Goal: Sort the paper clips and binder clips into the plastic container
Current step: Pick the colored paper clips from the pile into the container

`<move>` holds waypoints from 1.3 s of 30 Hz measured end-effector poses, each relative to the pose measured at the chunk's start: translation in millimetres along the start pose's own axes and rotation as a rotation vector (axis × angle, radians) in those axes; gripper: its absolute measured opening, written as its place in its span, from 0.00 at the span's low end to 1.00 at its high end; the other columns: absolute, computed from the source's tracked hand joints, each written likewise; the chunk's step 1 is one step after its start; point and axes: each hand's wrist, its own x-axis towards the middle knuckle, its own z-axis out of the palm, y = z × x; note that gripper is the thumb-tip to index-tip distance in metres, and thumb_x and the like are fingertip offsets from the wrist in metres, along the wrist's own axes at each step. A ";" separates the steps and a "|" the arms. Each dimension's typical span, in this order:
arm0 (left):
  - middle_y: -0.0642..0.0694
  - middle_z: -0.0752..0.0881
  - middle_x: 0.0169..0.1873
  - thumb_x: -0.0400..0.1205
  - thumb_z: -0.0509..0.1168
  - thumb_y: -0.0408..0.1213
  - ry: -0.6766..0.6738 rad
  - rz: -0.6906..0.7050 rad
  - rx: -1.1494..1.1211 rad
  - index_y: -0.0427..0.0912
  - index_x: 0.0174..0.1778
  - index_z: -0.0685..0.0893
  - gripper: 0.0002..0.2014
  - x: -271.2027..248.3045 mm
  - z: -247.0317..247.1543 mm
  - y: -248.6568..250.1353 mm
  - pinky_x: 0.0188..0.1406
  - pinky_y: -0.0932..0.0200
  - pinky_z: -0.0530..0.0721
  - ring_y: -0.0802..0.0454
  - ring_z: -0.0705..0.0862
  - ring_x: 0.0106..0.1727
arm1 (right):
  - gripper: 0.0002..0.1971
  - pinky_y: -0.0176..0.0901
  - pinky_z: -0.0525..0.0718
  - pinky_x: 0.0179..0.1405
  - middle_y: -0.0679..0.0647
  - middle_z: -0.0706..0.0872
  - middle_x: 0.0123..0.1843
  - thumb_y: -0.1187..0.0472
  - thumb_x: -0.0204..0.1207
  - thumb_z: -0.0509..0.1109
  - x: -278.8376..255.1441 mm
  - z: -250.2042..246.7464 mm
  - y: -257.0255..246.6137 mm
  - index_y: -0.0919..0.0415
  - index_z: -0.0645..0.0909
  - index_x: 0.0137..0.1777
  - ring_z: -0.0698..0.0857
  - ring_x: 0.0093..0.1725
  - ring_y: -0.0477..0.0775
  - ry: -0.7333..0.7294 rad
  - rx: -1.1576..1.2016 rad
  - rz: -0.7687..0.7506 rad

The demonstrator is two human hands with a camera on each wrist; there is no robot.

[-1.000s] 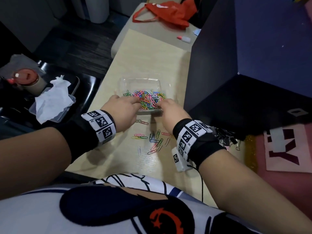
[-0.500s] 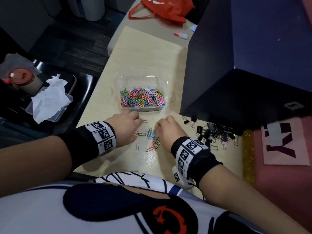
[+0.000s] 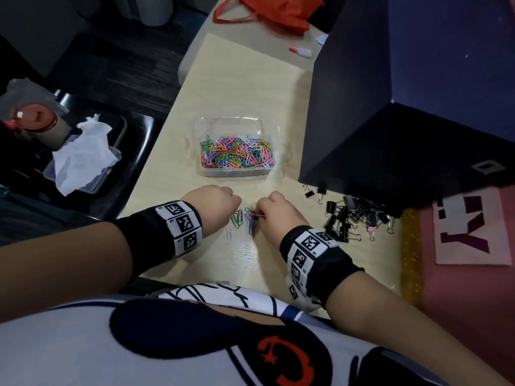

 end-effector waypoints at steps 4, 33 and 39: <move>0.43 0.82 0.54 0.83 0.57 0.36 0.083 -0.032 -0.114 0.44 0.59 0.80 0.12 -3.7 -3.1 -6.2 0.52 0.49 0.82 0.40 0.82 0.54 | 0.06 0.41 0.78 0.53 0.54 0.80 0.53 0.64 0.76 0.68 8.2 -13.5 2.5 0.55 0.85 0.47 0.82 0.53 0.57 0.047 0.110 0.104; 0.41 0.81 0.54 0.83 0.58 0.38 -0.015 -0.051 -0.018 0.42 0.58 0.79 0.10 -9.3 0.8 -3.1 0.49 0.51 0.80 0.40 0.82 0.56 | 0.22 0.53 0.75 0.61 0.60 0.69 0.65 0.61 0.76 0.68 -5.9 2.9 -31.6 0.59 0.70 0.69 0.73 0.65 0.65 -0.041 -0.085 0.011; 0.41 0.80 0.52 0.85 0.57 0.38 -0.009 -0.090 -0.027 0.40 0.55 0.79 0.09 -11.8 7.0 -9.2 0.47 0.48 0.82 0.39 0.83 0.54 | 0.16 0.51 0.78 0.58 0.59 0.75 0.59 0.71 0.76 0.59 -3.8 6.6 -14.3 0.57 0.78 0.61 0.77 0.59 0.63 -0.006 -0.090 -0.064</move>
